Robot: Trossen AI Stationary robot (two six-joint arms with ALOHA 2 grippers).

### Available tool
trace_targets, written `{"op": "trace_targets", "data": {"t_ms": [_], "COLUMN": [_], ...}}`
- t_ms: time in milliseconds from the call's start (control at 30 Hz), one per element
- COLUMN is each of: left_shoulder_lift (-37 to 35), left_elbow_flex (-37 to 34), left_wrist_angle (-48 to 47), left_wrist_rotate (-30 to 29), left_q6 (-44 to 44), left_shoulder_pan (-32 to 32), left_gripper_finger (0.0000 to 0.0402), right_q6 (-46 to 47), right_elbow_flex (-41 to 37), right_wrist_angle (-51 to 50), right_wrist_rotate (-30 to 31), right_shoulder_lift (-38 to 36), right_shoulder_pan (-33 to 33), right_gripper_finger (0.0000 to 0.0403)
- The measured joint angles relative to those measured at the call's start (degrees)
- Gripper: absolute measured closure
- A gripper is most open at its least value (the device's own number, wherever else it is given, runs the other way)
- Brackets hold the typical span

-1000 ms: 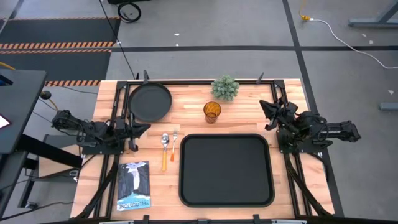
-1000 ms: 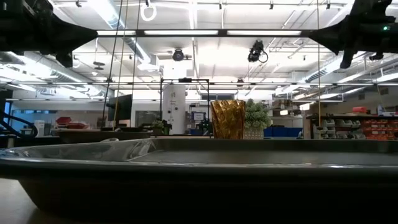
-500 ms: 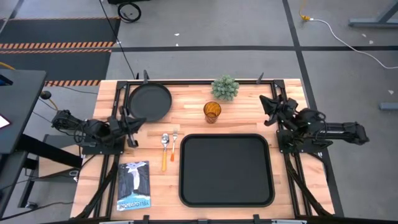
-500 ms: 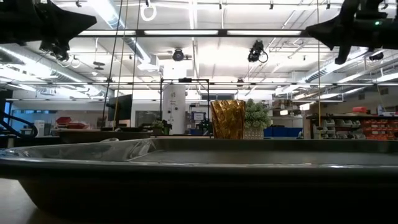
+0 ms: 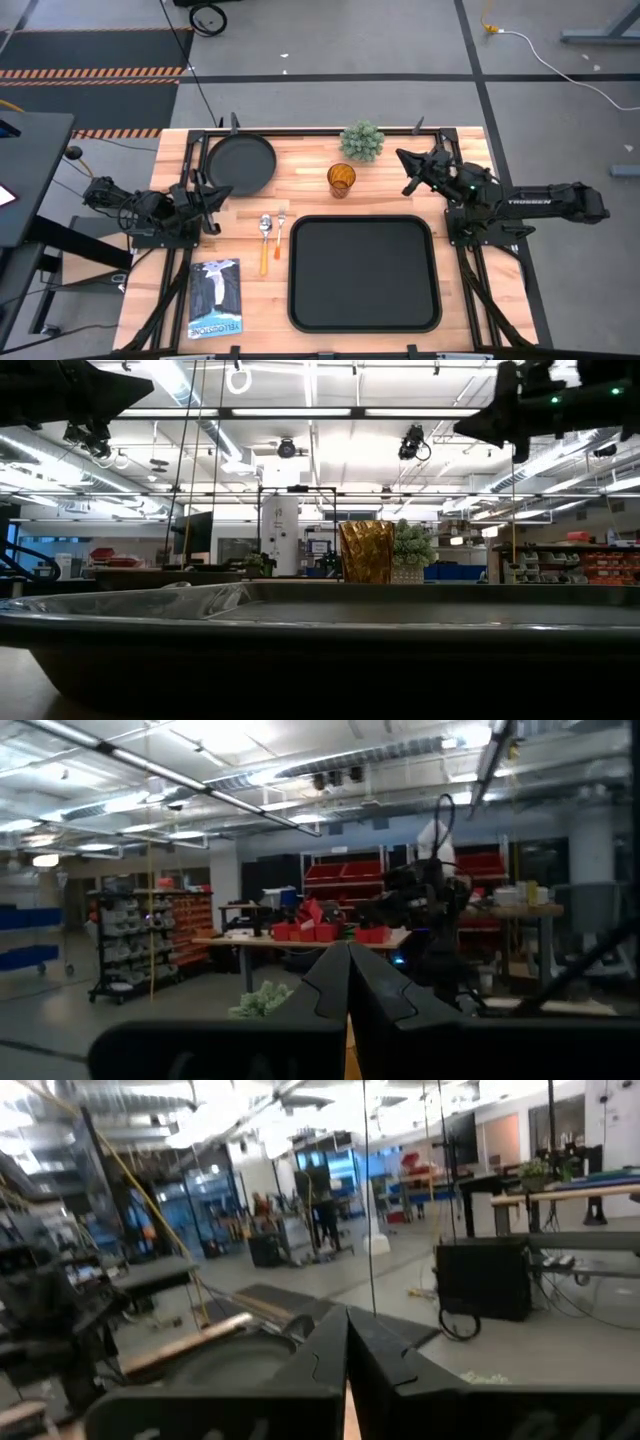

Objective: Pick and place plate/cup/fork/spoon on tray
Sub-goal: Put the brown cup on the black tray

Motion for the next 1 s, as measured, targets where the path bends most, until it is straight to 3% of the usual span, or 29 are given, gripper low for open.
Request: {"op": "trace_targets", "data": {"t_ms": [133,400,533,1000], "left_shoulder_lift": [0.0,0.0,0.02,0.0], "left_elbow_flex": [0.0,0.0,0.0,0.0], "left_wrist_angle": [-0.27,-0.3,-0.77,-0.8], "left_wrist_rotate": [0.75,9.47,9.5,9.5], "left_q6": [0.63,4.8,4.52,4.06], "left_shoulder_pan": [0.0,-0.02,0.0,0.0], "left_gripper_finger": [0.0373,0.0358,0.0365,0.0374], "right_q6": [-0.02,1.66,1.76,2.74], "right_elbow_flex": [4.36,12.98,17.64,33.95], "right_wrist_angle": [-3.68,-13.95,-20.25,-40.93], "right_wrist_rotate": [-0.04,-3.8,-8.5,-9.76], "right_shoulder_lift": [5.0,13.08,16.6,28.45], "right_shoulder_pan": [-0.29,-0.32,-0.3,-2.63], "right_gripper_finger": [0.0393,0.0393,0.0394,0.0395]}}
